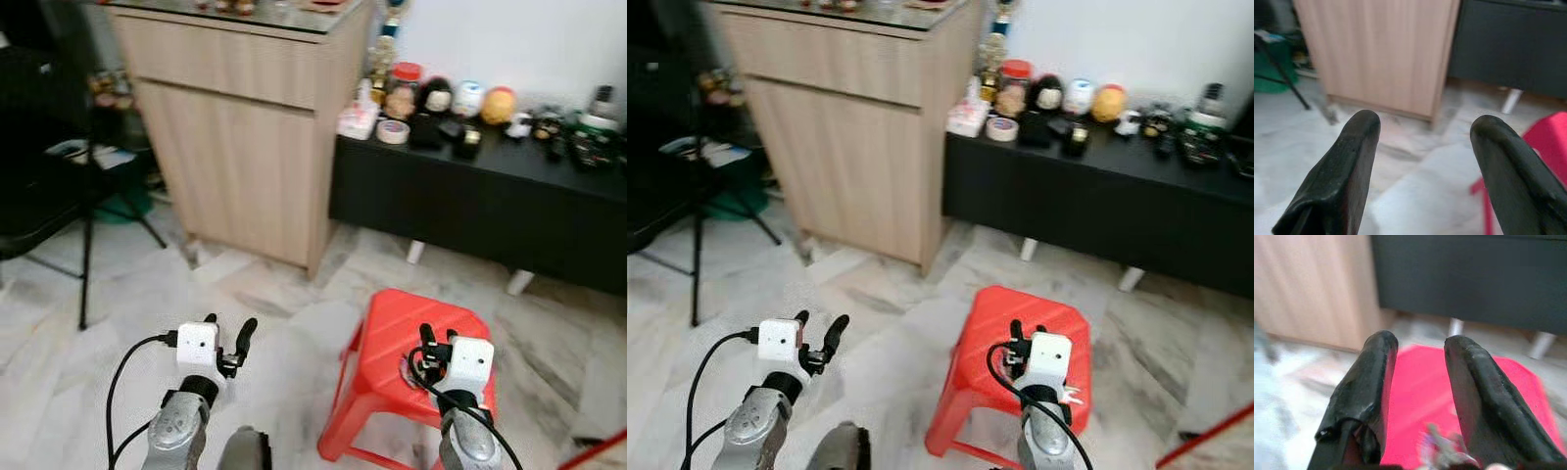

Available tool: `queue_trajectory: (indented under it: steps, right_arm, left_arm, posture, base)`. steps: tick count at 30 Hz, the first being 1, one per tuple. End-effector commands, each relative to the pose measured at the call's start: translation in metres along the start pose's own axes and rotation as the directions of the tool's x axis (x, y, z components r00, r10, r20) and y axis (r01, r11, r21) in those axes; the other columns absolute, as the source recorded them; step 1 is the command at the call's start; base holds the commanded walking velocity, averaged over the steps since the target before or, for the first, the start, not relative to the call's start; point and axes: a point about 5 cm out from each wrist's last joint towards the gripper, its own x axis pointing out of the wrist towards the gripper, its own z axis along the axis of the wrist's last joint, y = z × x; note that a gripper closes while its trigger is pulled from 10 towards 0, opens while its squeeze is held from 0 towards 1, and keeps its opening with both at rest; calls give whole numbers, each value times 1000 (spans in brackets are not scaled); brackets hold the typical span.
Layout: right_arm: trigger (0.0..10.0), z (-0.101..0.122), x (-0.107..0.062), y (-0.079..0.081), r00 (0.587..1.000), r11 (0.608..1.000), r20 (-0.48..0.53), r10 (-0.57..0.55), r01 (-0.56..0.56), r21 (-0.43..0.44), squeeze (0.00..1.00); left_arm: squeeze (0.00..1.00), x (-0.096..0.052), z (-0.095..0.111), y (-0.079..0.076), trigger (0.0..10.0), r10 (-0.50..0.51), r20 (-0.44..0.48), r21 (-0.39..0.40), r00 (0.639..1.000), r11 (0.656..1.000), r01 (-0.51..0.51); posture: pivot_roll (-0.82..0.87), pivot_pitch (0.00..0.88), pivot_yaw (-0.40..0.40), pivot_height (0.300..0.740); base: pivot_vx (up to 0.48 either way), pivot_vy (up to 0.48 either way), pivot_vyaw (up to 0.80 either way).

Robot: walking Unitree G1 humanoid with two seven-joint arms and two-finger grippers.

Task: Hang keys on a hook

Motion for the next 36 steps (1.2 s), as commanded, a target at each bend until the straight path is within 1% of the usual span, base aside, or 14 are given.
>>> queue_trajectory:
  steps: [1, 13, 16, 18, 22, 24, 36]
  right_arm:
    - [10000, -1, -2, -8, 1000, 1000, -6, -22, 22, 1, 0]
    - [10000, -3, -1, -9, 999, 999, -13, -45, 46, 28, 0]
    - [10000, -4, -1, -9, 998, 998, -19, -58, 59, 30, 0]
    - [10000, -6, 0, -12, 995, 995, -42, -92, 93, 27, 0]
    - [10000, -4, -1, -11, 996, 996, -25, -81, 82, 38, 0]
    - [10000, -3, -2, -11, 997, 997, -15, -78, 78, 18, 0]
    - [10000, -4, -2, -9, 997, 997, -12, -70, 71, 30, 0]
  left_arm:
    - [0, 1, 0, -5, 10000, -11, -2, -20, 1000, 1000, 11]
    - [0, 2, 1, -5, 10000, -24, 2, -13, 1000, 1000, 24]
    - [0, 2, 1, -5, 10000, -26, 1, -12, 1000, 1000, 26]
    - [0, 1, 1, -5, 10000, -29, 0, -11, 1000, 1000, 29]
    - [0, 0, 0, -6, 10000, -34, -5, -13, 999, 999, 34]
    - [0, 0, -1, -7, 10000, -35, -6, -14, 999, 999, 35]
    - [0, 1, 0, -6, 10000, -34, -3, -13, 999, 999, 34]
  posture:
    - [-11, 15, -54, 648]
    - [-6, 8, -46, 648]
    - [-5, 2, -44, 648]
    - [-7, 0, -44, 648]
    - [-9, 0, -43, 648]
    - [-10, 0, -44, 648]
    - [-6, 0, -45, 648]
  base:
    - [0, 0, 0]
    - [0, 0, 0]
    - [245, 0, 0]
    - [247, 0, 0]
    - [248, 0, -572]
    - [247, 0, 0]
    - [248, 0, 0]
